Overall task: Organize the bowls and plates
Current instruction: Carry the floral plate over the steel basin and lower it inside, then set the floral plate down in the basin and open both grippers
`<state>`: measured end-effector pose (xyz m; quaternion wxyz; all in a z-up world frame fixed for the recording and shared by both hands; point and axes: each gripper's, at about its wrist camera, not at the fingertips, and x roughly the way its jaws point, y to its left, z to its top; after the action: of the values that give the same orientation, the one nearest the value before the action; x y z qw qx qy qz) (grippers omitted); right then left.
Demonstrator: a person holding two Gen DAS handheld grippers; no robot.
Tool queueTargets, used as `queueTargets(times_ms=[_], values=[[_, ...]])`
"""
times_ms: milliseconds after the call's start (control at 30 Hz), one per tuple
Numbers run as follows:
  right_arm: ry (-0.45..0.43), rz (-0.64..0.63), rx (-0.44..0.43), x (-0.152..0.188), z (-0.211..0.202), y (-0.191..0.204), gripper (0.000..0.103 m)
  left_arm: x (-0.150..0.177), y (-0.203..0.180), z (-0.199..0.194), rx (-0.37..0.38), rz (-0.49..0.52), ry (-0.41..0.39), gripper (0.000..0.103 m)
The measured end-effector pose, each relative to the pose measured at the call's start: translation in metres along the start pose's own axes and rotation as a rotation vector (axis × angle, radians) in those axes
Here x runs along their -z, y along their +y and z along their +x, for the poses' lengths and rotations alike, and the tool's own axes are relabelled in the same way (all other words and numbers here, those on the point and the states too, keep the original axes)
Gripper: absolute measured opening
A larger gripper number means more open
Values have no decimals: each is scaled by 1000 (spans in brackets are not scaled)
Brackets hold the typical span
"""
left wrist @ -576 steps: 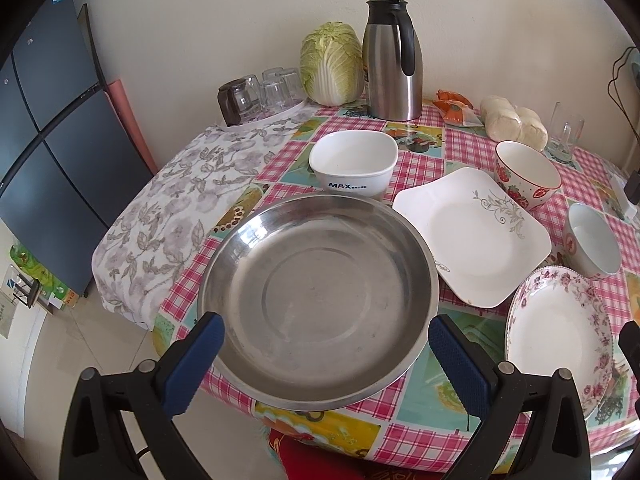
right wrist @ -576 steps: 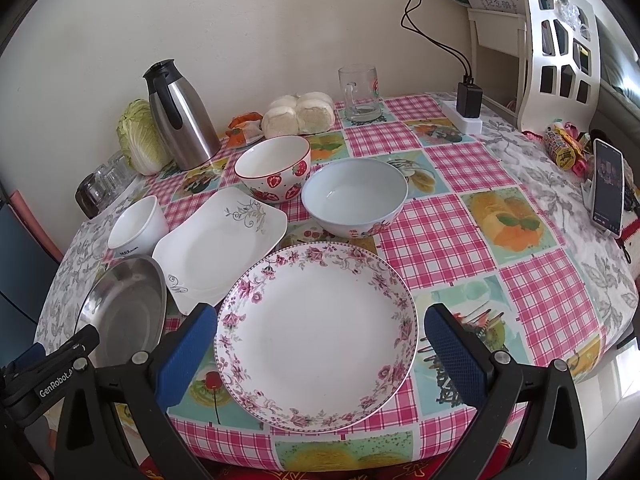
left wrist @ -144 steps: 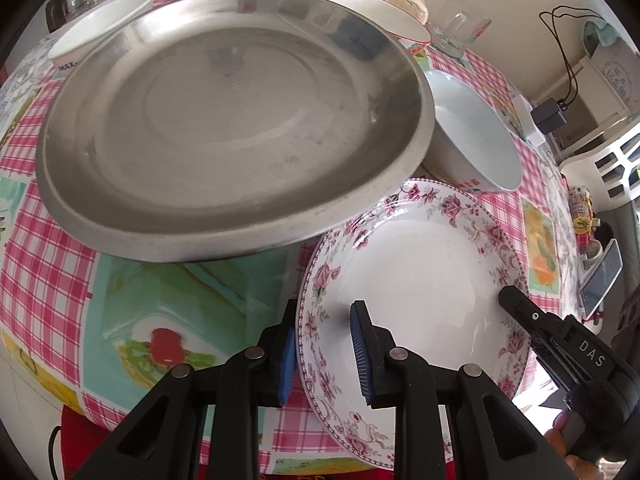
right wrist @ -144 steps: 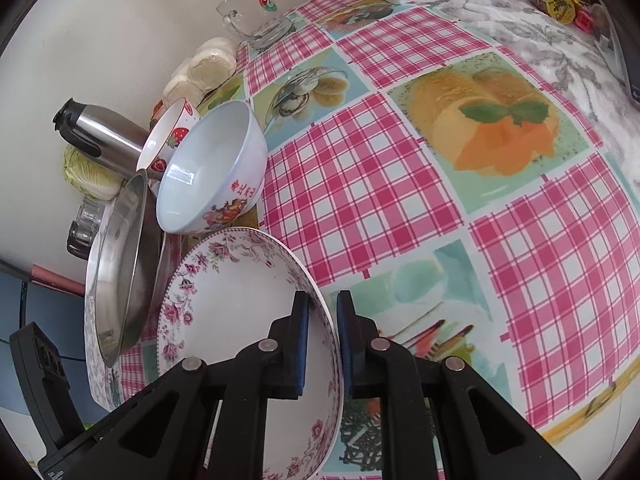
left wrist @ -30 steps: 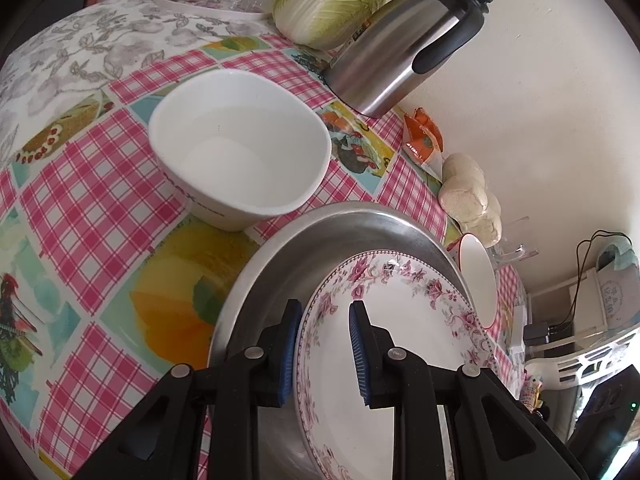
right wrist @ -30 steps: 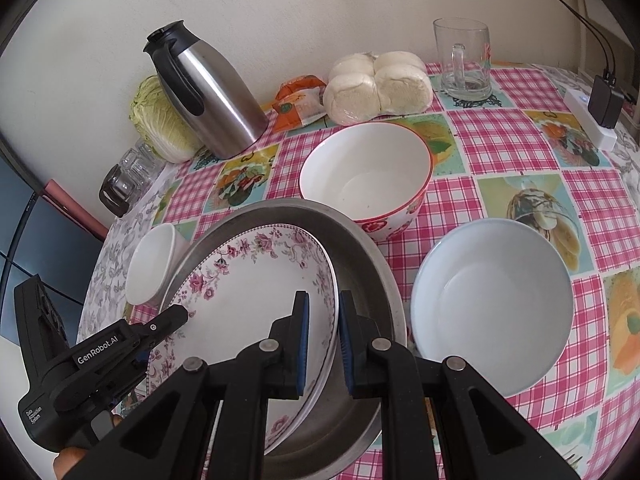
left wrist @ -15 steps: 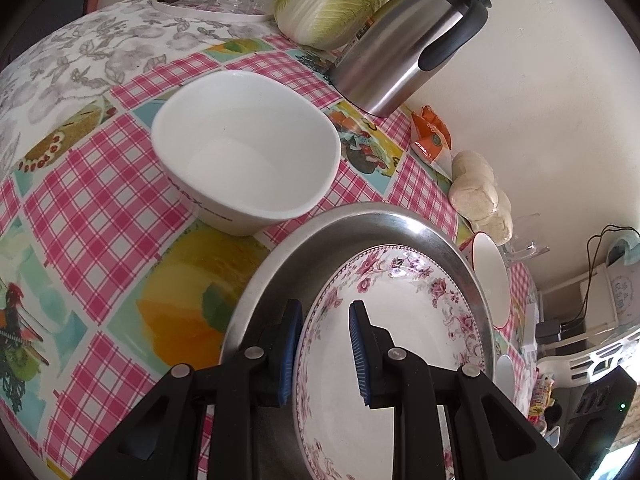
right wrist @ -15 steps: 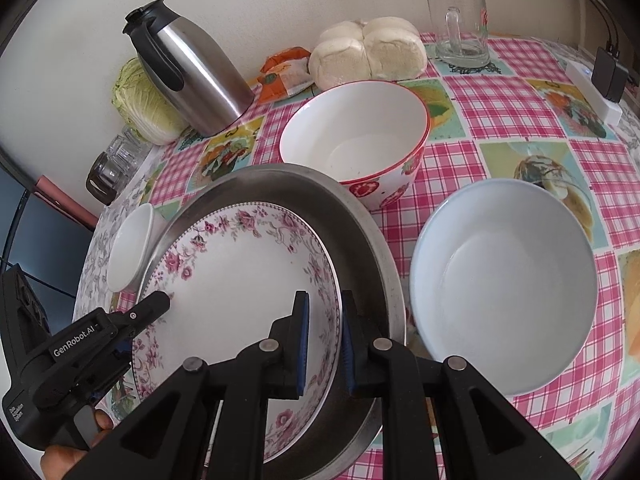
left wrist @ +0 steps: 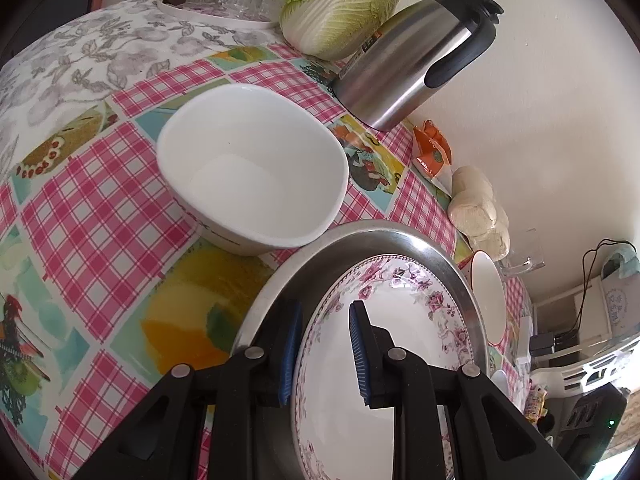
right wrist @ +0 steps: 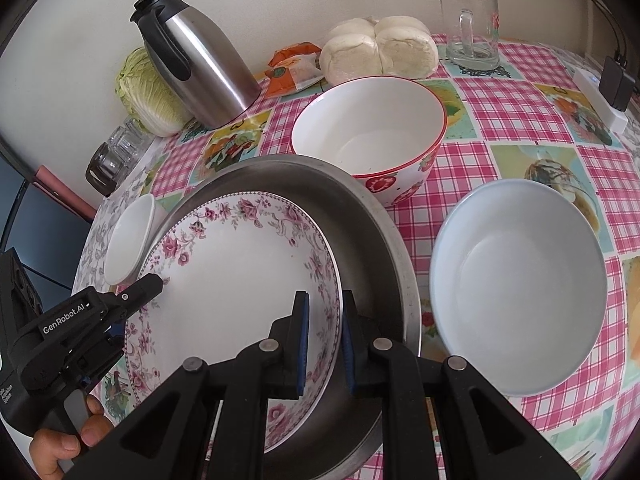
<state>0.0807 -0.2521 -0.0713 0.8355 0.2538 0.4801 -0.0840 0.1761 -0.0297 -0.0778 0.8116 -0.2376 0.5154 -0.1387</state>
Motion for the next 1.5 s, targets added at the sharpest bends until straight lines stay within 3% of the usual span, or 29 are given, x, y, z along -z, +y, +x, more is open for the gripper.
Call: queueTargets(times_ms=[333, 900, 1267, 1500], values=[[6, 17, -17, 0, -2, -4, 17, 1, -3, 3, -27, 34, 22, 26], [-23, 6, 48, -2, -14, -10, 17, 6, -14, 13, -47, 112, 105, 28], [-16, 20, 30, -2, -14, -12, 17, 0, -6, 10, -44, 81, 76, 32], [-12, 18, 8, -1, -15, -11, 17, 1, -10, 9, -92, 115, 47, 32]])
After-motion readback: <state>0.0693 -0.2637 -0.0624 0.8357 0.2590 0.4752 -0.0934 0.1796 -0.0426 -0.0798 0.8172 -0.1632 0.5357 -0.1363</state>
